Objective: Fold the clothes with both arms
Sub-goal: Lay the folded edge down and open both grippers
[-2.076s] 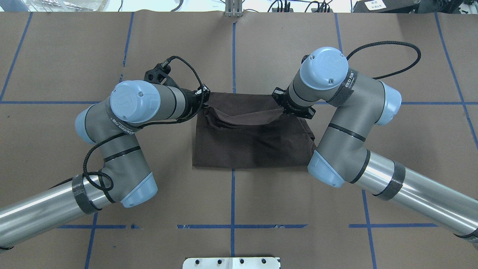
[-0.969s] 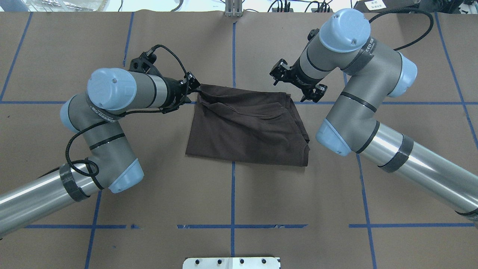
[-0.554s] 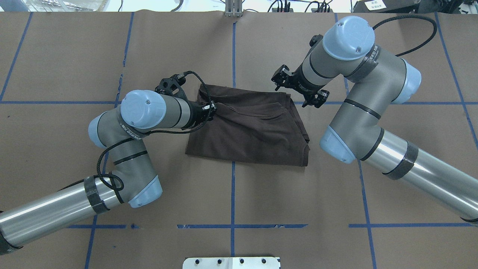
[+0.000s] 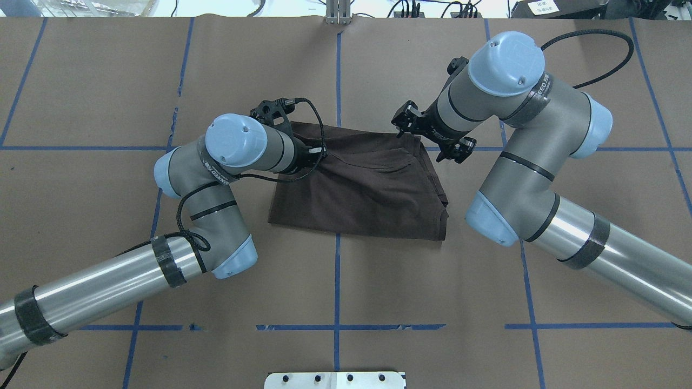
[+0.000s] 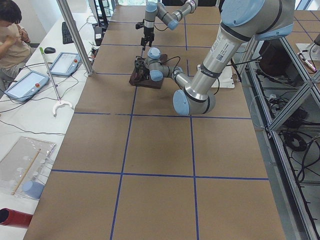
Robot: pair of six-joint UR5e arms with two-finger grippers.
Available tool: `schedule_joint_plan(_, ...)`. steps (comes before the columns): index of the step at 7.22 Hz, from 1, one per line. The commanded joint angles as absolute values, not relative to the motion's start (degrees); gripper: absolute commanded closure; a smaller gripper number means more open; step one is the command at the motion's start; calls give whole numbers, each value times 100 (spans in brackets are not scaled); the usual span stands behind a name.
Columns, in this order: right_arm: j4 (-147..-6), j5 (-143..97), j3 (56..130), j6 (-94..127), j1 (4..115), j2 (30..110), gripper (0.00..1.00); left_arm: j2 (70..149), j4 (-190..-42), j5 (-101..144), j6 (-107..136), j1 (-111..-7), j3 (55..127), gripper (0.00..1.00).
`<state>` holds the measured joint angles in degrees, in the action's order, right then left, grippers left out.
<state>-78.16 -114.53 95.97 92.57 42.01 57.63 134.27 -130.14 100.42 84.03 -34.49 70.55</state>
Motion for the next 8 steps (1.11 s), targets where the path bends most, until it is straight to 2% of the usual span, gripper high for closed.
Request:
schedule_joint_plan(1, -7831, -11452, 9799, 9429, 4114, 5870, 0, 14305, -13776, 10081, 7903, -4233, 5395, 100)
schedule_joint_plan(2, -7840, -11374, 9922, 9622, 4052, 5906, 0, 14352, -14007, 10081, 7840, -4436, 5135, 100)
schedule_joint_plan(3, -7849, -11356, 9966, 9641, 4026, 5941, 0, 14353, -14018, 10107, 7866, -4499, 5185, 100)
schedule_joint_plan(4, -7849, -11382, 9967, 9581, 4034, 6020, 0, 14074, -13801, 10255, 7858, -4543, 5829, 100)
schedule_joint_plan(6, -7849, -11408, 9932, 9022, 4296, 6265, 0, 12654, -13038, 11028, 7814, -4640, 8013, 100)
schedule_joint_plan(7, -7857, -11460, 9940, 8295, 4550, 6510, 0, 12239, -12269, 11048, 7639, -4649, 8912, 100)
schedule_joint_plan(8, -7866, -11531, 9932, 7444, 4936, 6765, 0, 11773, -11930, 11048, 6933, -4789, 9547, 100)
